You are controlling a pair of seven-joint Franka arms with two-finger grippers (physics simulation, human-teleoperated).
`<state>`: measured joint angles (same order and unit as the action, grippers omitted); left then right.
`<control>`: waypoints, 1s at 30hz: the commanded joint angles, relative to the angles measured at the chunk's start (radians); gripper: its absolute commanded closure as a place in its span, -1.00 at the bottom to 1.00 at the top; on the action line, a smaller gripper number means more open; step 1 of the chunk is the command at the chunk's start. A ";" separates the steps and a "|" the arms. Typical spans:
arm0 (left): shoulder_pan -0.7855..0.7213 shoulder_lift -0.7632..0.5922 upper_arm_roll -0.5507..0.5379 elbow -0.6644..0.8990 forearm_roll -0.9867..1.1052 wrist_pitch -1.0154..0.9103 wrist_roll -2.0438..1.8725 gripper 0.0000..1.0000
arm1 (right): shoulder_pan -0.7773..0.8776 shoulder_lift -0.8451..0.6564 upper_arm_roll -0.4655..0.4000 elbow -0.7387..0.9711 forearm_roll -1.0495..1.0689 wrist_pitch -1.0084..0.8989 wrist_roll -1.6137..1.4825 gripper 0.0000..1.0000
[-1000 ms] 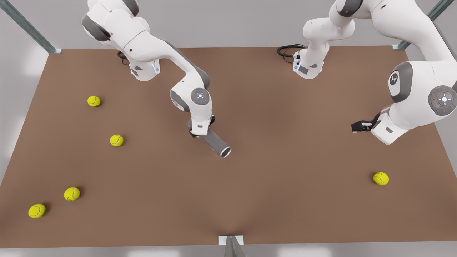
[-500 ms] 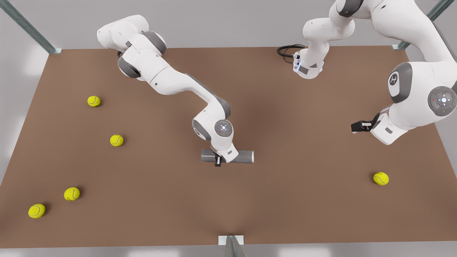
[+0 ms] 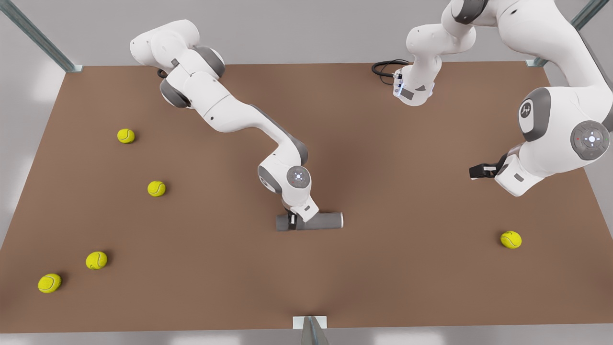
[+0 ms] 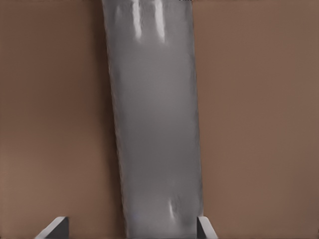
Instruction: Put the tennis tube upright
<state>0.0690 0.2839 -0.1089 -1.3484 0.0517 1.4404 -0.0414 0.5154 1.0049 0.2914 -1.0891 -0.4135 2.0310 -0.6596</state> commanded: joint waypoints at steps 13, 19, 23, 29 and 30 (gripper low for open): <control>-0.018 0.460 0.002 -0.155 -1.001 0.548 0.351 -1.00 | -0.434 -0.891 -0.342 -0.448 0.364 -0.434 0.727 -1.00; -0.075 0.551 -0.048 -0.160 -1.213 0.587 0.420 -1.00 | -0.428 -0.881 -0.344 -0.362 0.363 -0.581 0.721 -1.00; -0.089 0.581 -0.077 -0.160 -1.270 0.601 0.538 -1.00 | -0.428 -0.875 -0.342 -0.364 0.421 -0.583 0.722 -1.00; -0.158 0.626 -0.107 -0.158 -1.353 0.701 0.565 -1.00 | -0.431 -0.845 -0.342 -0.354 0.446 -0.578 0.718 -1.00; -0.164 0.641 -0.110 -0.155 -1.356 0.709 0.565 -1.00 | -0.422 -0.844 -0.342 -0.354 0.443 -0.578 0.719 -1.00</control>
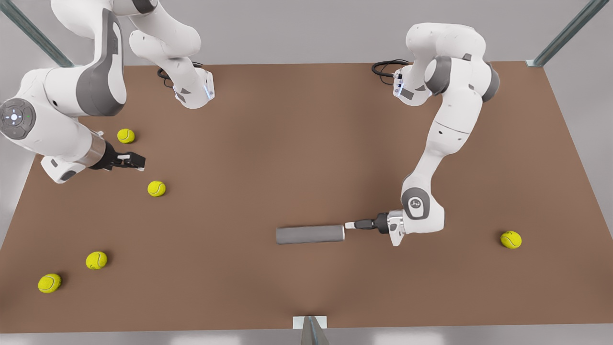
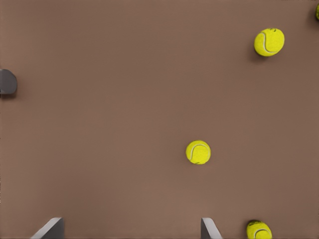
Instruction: Put the tennis tube upright
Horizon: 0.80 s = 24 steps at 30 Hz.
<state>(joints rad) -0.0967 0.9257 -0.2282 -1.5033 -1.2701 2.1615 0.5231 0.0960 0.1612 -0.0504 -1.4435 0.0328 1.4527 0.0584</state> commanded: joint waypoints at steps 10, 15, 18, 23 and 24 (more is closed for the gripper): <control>0.017 0.022 0.010 0.071 -0.029 0.008 0.034 -1.00 | -0.027 0.021 -0.005 0.020 -0.004 0.008 0.005 -1.00; 0.011 0.062 0.012 0.112 -0.028 0.009 0.067 -1.00 | -0.045 0.023 -0.006 0.020 0.013 0.009 0.003 -1.00; 0.000 0.068 0.010 0.127 -0.028 0.009 0.069 -1.00 | -0.044 0.040 -0.006 0.025 0.029 0.009 0.001 -1.00; -0.004 0.093 0.004 0.176 -0.028 0.009 0.069 -1.00 | -0.048 0.040 -0.008 0.029 0.027 0.009 0.001 -1.00; -0.005 0.094 0.003 0.180 -0.028 0.009 0.069 -1.00 | -0.050 0.040 -0.008 0.031 0.026 0.009 0.000 -1.00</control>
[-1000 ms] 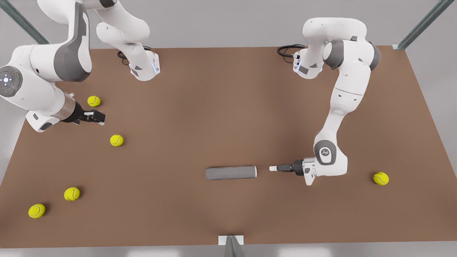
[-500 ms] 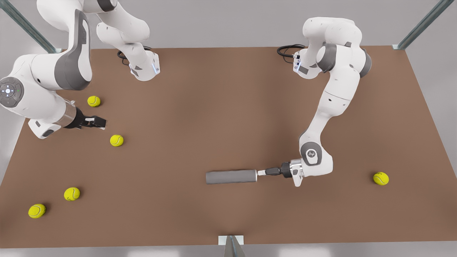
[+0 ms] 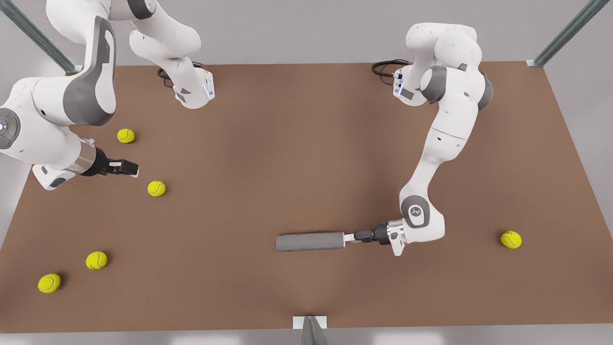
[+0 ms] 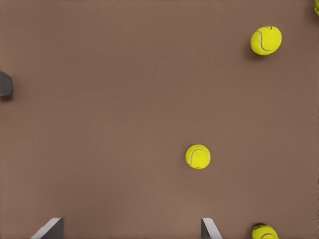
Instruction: Put the tennis tube upright
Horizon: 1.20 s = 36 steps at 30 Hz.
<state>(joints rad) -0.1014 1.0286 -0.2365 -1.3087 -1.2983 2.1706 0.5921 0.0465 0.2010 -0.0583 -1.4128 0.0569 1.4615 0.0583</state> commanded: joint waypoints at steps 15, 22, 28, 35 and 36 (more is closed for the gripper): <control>-0.063 0.064 -0.023 0.059 -0.003 0.006 0.012 -1.00 | -0.007 0.008 0.000 0.028 0.000 0.000 -0.002 -1.00; -0.063 0.073 -0.047 0.059 -0.003 0.006 0.017 -1.00 | -0.062 0.008 0.000 0.049 0.008 0.000 0.001 -1.00; -0.063 0.079 -0.047 0.059 -0.003 0.006 0.018 -0.69 | -0.045 0.017 0.006 0.048 0.011 0.000 0.001 -1.00; -0.063 0.077 -0.050 0.057 -0.004 0.003 0.017 -0.37 | -0.037 0.021 0.008 0.048 0.011 0.000 0.001 -1.00; -0.063 0.077 -0.056 0.057 -0.003 0.003 0.017 -0.34 | -0.037 0.021 0.008 0.048 0.011 -0.001 0.001 -1.00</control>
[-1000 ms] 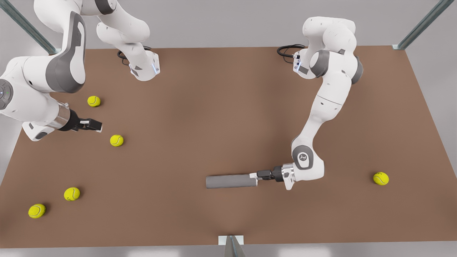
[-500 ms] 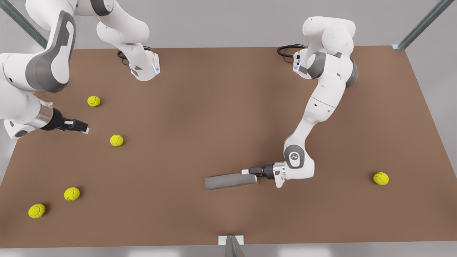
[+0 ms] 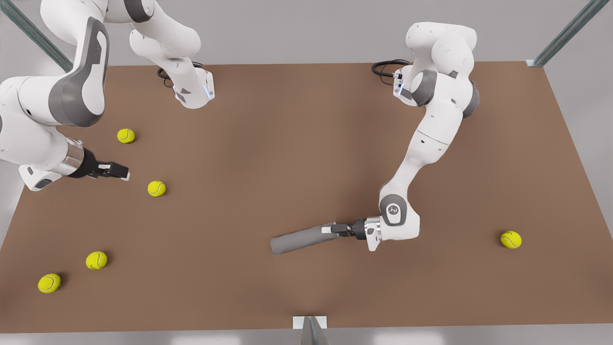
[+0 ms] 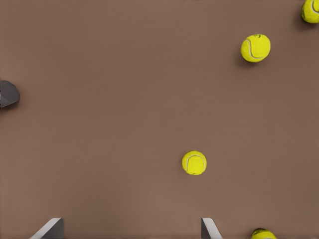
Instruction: Put the tennis tube upright
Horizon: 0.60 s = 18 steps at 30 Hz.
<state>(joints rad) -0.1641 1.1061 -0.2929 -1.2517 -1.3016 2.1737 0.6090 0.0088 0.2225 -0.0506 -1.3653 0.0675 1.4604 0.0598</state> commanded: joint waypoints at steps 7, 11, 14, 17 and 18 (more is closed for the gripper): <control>0.000 -0.002 0.000 0.000 0.002 -0.003 -0.002 -0.10 | 0.065 0.031 0.000 0.002 -0.012 0.003 0.002 -1.00; 0.000 0.000 0.000 -0.002 0.001 -0.002 -0.002 -0.07 | 0.096 0.037 -0.002 0.003 -0.040 0.037 0.003 -1.00; 0.000 0.000 0.000 -0.003 0.001 -0.003 -0.002 0.01 | 0.082 0.037 -0.006 0.014 -0.034 0.037 0.000 -1.00; 0.000 0.000 0.000 -0.003 0.001 -0.002 -0.002 0.05 | 0.091 0.040 -0.006 0.014 -0.032 0.040 0.011 -1.00; -0.002 0.000 0.000 -0.005 0.001 -0.002 -0.002 0.05 | 0.088 0.040 -0.006 0.014 -0.032 0.040 0.011 -1.00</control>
<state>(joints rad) -0.1657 1.1061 -0.2930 -1.2563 -1.3015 2.1721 0.6075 0.0935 0.2624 -0.0568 -1.3515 0.0353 1.5002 0.0692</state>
